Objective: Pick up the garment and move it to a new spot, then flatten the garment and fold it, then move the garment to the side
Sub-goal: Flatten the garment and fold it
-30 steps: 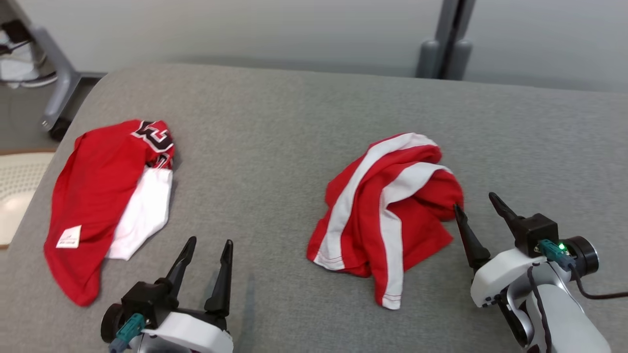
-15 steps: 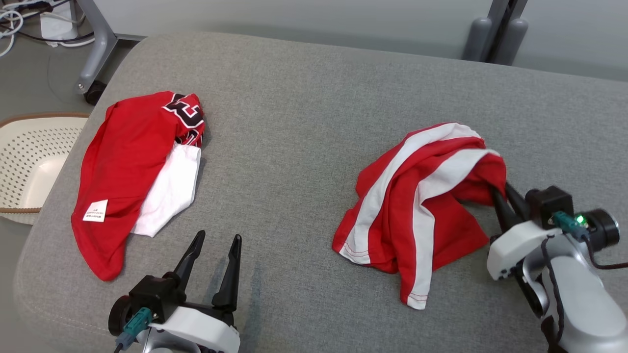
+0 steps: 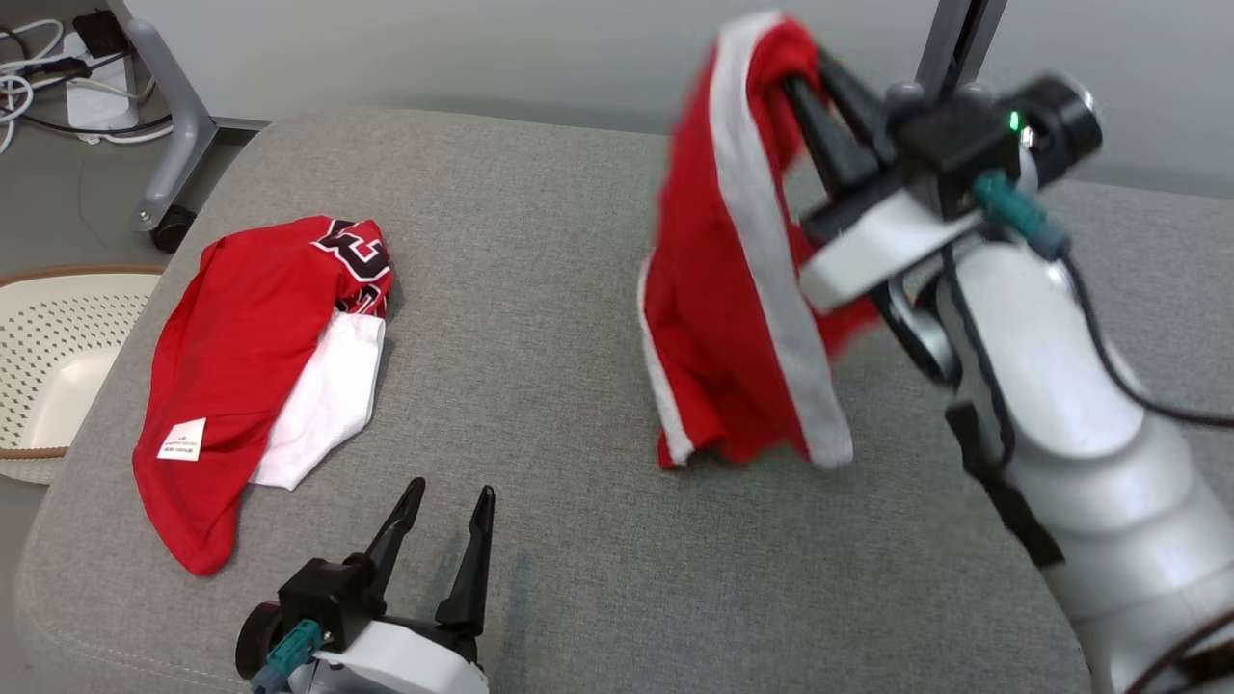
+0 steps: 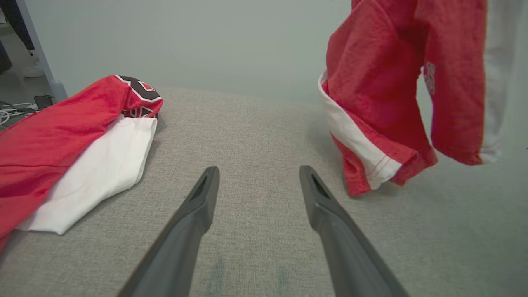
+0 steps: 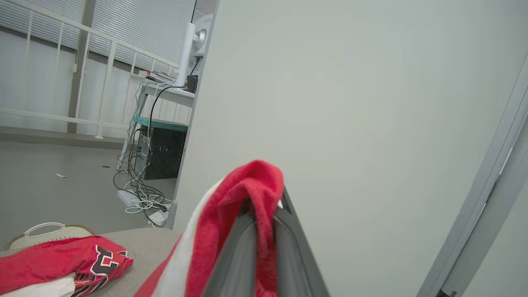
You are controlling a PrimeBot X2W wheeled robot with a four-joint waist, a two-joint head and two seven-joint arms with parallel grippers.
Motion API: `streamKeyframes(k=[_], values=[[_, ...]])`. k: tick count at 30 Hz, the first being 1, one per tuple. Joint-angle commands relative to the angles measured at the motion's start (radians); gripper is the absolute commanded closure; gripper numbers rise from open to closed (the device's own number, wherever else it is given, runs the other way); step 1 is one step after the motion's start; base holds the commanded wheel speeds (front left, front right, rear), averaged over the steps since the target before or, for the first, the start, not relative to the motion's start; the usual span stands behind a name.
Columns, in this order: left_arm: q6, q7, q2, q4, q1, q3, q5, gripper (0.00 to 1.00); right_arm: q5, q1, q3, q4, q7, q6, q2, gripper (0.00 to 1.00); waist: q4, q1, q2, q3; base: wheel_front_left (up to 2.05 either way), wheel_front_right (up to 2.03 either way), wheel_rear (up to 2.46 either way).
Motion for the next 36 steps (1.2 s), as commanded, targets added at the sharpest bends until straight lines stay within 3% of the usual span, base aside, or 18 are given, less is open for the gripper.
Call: streamKeyframes(k=[1,7,9,17,18,19,20,29,36], values=[[0.004,0.0,0.004,0.002,-0.005,-0.003,-0.004,0.0,0.012,-0.025,-0.004,0.009,0.0,0.0,0.001,1.0,0.002,0.0,0.0,-0.002,0.0,0.0,0.0],[0.012,0.0,0.003,0.009,0.01,0.005,-0.005,0.0,0.027,-0.115,-0.13,0.068,0.0,0.0,0.028,1.0,-0.026,0.0,0.0,-0.008,0.0,0.0,0.0],[0.012,0.0,0.004,0.009,0.009,0.013,0.0,0.0,-0.009,-0.072,-0.179,0.117,0.0,0.0,0.025,1.0,-0.049,0.0,0.0,-0.006,0.0,0.0,0.0],[0.001,0.0,0.004,0.01,-0.029,0.028,0.015,0.0,-0.144,0.212,-0.392,0.28,0.0,0.0,-0.091,1.0,-0.14,0.0,0.0,0.022,0.0,0.0,0.0],[0.001,0.0,0.004,0.01,-0.033,0.027,0.02,0.0,-0.158,0.252,-0.413,0.284,0.0,0.0,-0.104,0.95,-0.149,0.0,0.0,0.024,0.0,0.0,0.0],[-0.001,0.0,0.004,0.011,-0.037,0.028,0.02,0.0,-0.165,0.286,-0.443,0.292,0.0,0.0,-0.111,0.56,-0.157,0.0,0.0,0.026,0.0,0.0,0.0],[-0.001,0.0,0.004,0.011,-0.042,0.028,0.022,0.0,-0.178,0.32,-0.465,0.294,0.0,0.0,-0.111,0.0,-0.166,0.0,0.0,0.026,0.0,0.0,0.0],[-0.011,0.0,0.004,0.02,-0.037,0.039,0.025,0.0,-0.234,0.487,-0.551,0.15,0.0,0.0,-0.041,0.0,-0.241,0.0,0.0,0.013,0.0,0.0,0.0],[-0.029,0.0,0.004,0.049,-0.074,-0.006,-0.021,0.0,-0.193,0.54,-0.523,0.016,0.0,0.0,0.012,0.0,-0.303,0.0,0.0,0.043,0.0,0.0,0.0]])
